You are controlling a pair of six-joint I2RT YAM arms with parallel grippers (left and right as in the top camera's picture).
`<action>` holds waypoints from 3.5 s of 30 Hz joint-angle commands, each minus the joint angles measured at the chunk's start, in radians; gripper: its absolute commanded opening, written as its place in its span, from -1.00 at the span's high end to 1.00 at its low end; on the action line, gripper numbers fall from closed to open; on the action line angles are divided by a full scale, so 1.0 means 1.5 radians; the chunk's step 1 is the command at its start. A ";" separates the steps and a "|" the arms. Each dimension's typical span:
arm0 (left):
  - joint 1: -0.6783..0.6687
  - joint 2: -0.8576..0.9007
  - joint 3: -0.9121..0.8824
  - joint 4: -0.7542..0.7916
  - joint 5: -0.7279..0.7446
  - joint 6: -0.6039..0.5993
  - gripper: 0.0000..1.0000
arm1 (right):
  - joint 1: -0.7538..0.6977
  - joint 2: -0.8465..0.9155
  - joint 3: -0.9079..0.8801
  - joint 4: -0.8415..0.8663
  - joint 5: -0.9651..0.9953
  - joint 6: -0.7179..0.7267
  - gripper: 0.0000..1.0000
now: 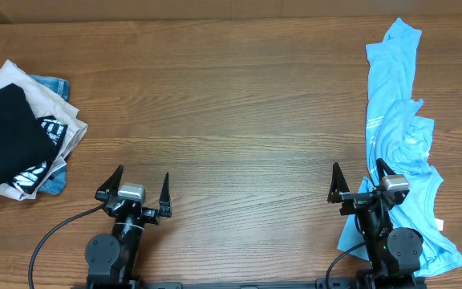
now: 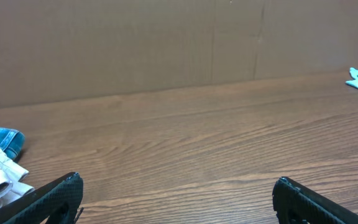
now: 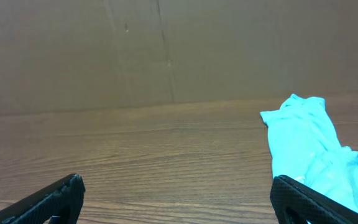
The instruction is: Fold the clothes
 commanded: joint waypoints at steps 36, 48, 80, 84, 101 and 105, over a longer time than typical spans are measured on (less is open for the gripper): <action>-0.003 -0.006 -0.002 -0.002 -0.002 0.014 -1.00 | 0.004 -0.006 -0.007 0.005 0.000 -0.002 -1.00; -0.003 -0.006 -0.002 -0.002 -0.005 0.014 -1.00 | 0.004 -0.006 -0.007 0.005 -0.001 -0.002 -1.00; -0.003 0.313 0.514 -0.420 0.000 -0.069 -1.00 | -0.006 0.416 0.518 -0.472 0.082 0.116 -1.00; -0.003 0.379 0.559 -0.474 0.007 -0.070 -1.00 | -0.007 0.561 0.557 -0.508 0.043 0.117 -1.00; -0.003 0.387 0.559 -0.480 0.023 -0.074 -1.00 | -0.069 0.938 0.478 -0.529 0.133 0.461 -1.00; -0.003 0.387 0.559 -0.483 0.023 -0.074 -1.00 | -0.070 0.959 0.433 -0.482 0.133 0.487 -1.00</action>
